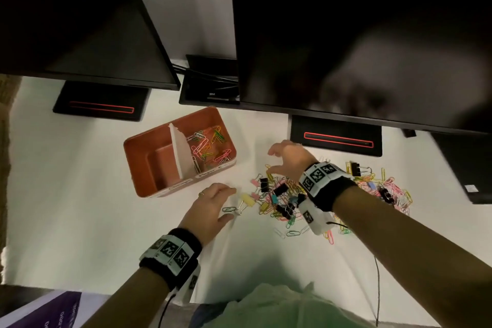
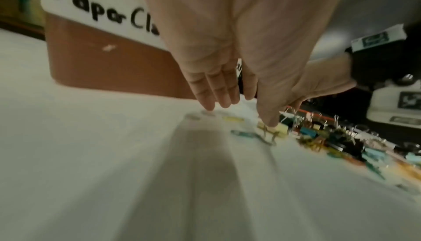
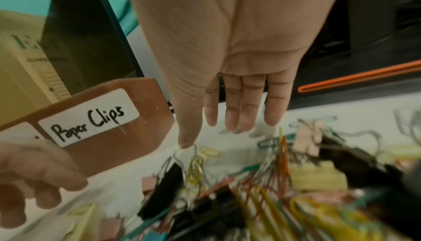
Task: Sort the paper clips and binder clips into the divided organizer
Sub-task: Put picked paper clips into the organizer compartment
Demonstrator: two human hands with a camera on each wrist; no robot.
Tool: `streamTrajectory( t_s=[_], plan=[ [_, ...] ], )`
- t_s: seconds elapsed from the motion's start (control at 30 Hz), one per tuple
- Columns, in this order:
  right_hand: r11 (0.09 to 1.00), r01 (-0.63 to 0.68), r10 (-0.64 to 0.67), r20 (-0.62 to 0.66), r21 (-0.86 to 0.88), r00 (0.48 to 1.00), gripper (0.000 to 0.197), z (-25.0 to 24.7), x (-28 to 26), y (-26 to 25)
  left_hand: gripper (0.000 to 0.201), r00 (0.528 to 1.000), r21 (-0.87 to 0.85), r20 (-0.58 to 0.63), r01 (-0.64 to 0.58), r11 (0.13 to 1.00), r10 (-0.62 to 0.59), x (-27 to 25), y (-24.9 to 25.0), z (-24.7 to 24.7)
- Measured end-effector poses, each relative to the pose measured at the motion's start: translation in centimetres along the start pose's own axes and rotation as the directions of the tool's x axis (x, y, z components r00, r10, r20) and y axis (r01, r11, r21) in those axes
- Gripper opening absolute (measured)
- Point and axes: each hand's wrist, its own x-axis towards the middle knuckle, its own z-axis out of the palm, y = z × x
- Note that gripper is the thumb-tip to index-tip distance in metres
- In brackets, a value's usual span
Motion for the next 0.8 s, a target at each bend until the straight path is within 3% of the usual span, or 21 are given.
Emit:
streamTrajectory(
  t_s=[0.13, 0.3, 0.4, 0.57, 0.8],
  plan=[
    [0.999, -0.038, 0.037, 0.043, 0.01, 0.998, 0.049, 0.9, 0.7, -0.6, 0.044, 0.999, 0.023, -0.03, 0.013, 1.0, -0.012, 1.2, -0.8, 1.6],
    [0.999, -0.019, 0.024, 0.117, -0.046, 0.993, 0.028, 0.5, 1.6, -1.0, 0.014, 0.994, -0.052, -0.106, 0.032, 0.998, -0.038, 2.1, -0.8, 1.5],
    [0.999, 0.006, -0.001, 0.152, -0.039, 0.988, 0.023, 0.4, 1.8, -0.8, 0.011, 0.991, -0.073, -0.085, 0.1, 0.992, -0.106, 2.5, -0.8, 1.6],
    [0.998, 0.065, -0.065, 0.106, 0.003, 0.992, 0.021, 0.4, 1.0, -0.4, 0.004, 0.988, -0.008, -0.048, 0.147, 0.989, -0.148, 2.6, -0.4, 1.9],
    [0.99, 0.084, -0.084, -0.006, 0.113, 0.996, 0.022, -0.8, -0.4, 2.5, 0.003, 0.999, -0.062, -0.005, 0.037, 0.997, -0.037, 2.4, -0.2, 0.5]
  ],
)
